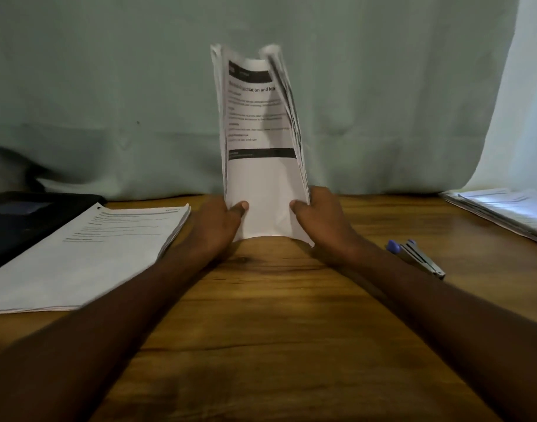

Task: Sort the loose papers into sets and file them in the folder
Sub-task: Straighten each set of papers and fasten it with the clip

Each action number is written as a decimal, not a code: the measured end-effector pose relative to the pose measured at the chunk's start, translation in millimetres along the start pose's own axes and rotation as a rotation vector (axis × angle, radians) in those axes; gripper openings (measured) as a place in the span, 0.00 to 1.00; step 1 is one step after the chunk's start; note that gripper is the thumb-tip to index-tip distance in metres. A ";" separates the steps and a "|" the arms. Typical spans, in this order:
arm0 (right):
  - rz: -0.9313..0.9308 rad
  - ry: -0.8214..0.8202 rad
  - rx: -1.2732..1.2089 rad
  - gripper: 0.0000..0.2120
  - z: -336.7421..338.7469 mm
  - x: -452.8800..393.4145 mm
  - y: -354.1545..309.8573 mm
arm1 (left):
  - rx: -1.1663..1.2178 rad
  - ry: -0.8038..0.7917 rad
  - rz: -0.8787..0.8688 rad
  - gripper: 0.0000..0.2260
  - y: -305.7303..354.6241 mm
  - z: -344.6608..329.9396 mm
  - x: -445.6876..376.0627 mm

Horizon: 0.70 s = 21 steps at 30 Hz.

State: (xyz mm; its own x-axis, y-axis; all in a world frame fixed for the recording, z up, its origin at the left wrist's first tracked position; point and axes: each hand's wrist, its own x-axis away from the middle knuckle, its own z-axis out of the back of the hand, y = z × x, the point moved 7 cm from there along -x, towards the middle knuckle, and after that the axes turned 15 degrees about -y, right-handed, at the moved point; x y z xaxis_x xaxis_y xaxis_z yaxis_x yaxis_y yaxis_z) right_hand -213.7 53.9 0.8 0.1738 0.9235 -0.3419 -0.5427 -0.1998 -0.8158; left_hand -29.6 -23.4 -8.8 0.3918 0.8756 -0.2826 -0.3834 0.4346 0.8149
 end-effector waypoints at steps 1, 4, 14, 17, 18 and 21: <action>-0.055 -0.046 -0.006 0.08 -3.3 0.4 5.3 | -0.027 -0.021 0.023 0.21 -1.9 -1.7 1.2; -0.141 -0.062 -0.218 0.11 -4.2 1.5 15.1 | 0.052 -0.024 0.017 0.23 -3.7 3.3 0.2; -0.220 -0.271 -1.092 0.23 -28.3 -6.8 22.1 | 0.986 -0.162 -0.043 0.12 1.3 13.0 -9.1; -0.215 -0.312 -1.147 0.22 -36.4 -3.9 20.2 | 0.993 -0.268 -0.024 0.15 6.5 -7.2 -3.5; -0.222 -0.320 -1.155 0.21 -40.0 -2.3 19.4 | 0.983 -0.277 -0.023 0.15 7.1 -14.1 -1.8; -0.222 -0.337 -1.117 0.20 -44.8 -0.7 18.0 | 0.944 -0.216 -0.053 0.13 6.3 -24.3 1.8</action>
State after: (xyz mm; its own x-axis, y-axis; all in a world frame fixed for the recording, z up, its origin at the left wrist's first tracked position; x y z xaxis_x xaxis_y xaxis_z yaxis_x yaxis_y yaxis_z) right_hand -186.8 35.0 -34.6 -0.1419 0.9802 -0.1380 0.5188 -0.0451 -0.8537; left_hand -51.7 -14.0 -16.5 0.5708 0.7609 -0.3085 0.4319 0.0413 0.9010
